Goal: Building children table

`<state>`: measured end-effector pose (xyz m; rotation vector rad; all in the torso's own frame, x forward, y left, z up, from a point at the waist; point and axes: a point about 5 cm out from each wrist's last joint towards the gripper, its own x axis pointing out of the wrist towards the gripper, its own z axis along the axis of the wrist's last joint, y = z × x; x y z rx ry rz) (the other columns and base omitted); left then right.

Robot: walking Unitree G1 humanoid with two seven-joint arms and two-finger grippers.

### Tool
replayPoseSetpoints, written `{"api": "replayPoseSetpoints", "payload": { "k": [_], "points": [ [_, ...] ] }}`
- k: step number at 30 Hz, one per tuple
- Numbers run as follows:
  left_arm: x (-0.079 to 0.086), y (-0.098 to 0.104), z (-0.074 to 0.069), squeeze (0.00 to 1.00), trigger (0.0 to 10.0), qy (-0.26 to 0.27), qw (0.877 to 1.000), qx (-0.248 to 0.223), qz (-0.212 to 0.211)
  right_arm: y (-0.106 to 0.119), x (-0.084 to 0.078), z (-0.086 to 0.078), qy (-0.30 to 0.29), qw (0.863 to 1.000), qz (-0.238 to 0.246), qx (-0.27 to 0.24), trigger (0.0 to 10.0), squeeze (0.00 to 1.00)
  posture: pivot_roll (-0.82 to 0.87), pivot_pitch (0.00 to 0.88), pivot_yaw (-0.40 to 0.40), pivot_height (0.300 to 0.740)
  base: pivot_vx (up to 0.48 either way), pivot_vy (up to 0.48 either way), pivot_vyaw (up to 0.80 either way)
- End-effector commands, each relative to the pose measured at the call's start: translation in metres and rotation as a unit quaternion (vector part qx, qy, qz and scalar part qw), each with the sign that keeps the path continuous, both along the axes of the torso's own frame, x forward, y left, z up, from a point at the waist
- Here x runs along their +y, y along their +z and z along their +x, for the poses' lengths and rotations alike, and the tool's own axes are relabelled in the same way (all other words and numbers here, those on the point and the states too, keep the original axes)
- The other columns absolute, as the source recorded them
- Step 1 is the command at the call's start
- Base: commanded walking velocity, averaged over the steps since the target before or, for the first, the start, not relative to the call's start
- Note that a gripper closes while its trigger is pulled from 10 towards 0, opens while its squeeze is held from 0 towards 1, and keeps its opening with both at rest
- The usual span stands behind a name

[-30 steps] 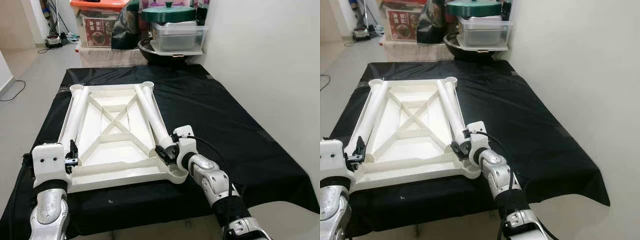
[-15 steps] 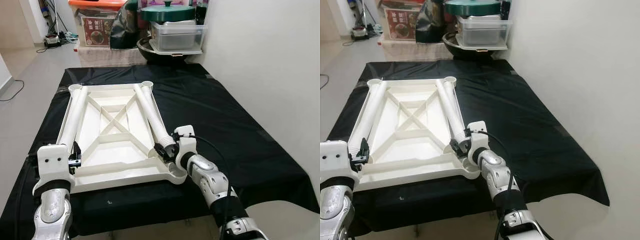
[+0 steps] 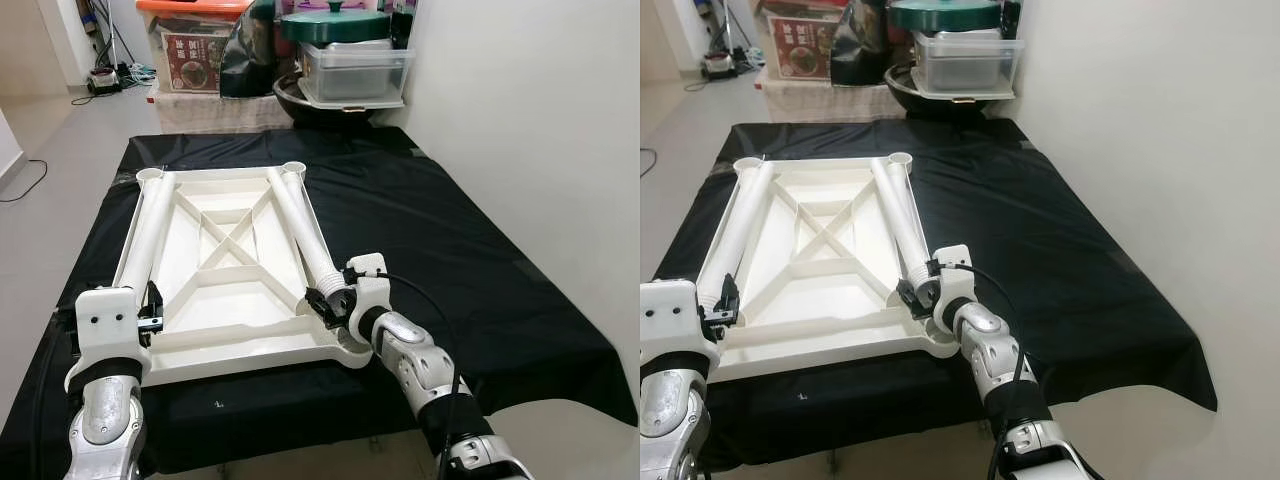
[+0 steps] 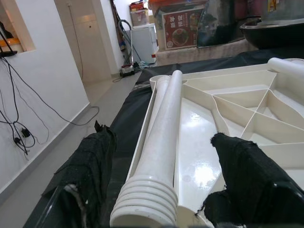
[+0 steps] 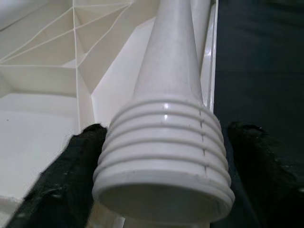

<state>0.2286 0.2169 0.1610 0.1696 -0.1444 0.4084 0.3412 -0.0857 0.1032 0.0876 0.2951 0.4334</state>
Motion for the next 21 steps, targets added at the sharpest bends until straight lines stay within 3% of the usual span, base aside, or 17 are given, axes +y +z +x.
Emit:
{"api": "replayPoseSetpoints", "payload": {
  "k": [1, 15, 18, 21],
  "points": [
    [-0.002, -0.002, 0.002, 0.0, 10.0, 0.001, 1.0, 0.003, -0.002, 0.003, 0.002, 0.002, -0.001, 1.0, 0.009, -0.008, 0.0, 0.0, 0.09, 0.0, -0.075, 0.74, 0.0, 0.0, 0.0],
    [-0.002, -0.001, 0.003, 0.0, 10.0, -0.002, 1.0, 0.0, -0.002, 0.013, -0.002, 0.004, -0.013, 0.998, 0.039, -0.039, 0.0, 0.0, 0.09, 0.0, -0.067, 0.74, 0.0, 0.0, 0.0],
    [-0.003, 0.0, 0.006, 0.0, 10.0, -0.014, 1.0, -0.005, -0.021, 0.026, -0.007, 0.006, -0.014, 0.996, 0.064, -0.067, 0.0, 0.0, 0.08, 0.0, -0.066, 0.74, 0.0, 0.0, 0.0],
    [-0.004, 0.001, 0.009, 0.0, 10.0, -0.04, 0.996, -0.016, -0.077, 0.048, -0.012, 0.009, -0.006, 0.988, 0.113, -0.106, 0.0, 0.0, 0.08, 0.0, -0.062, 0.74, 0.0, 0.0, 0.0]
  ]
}}
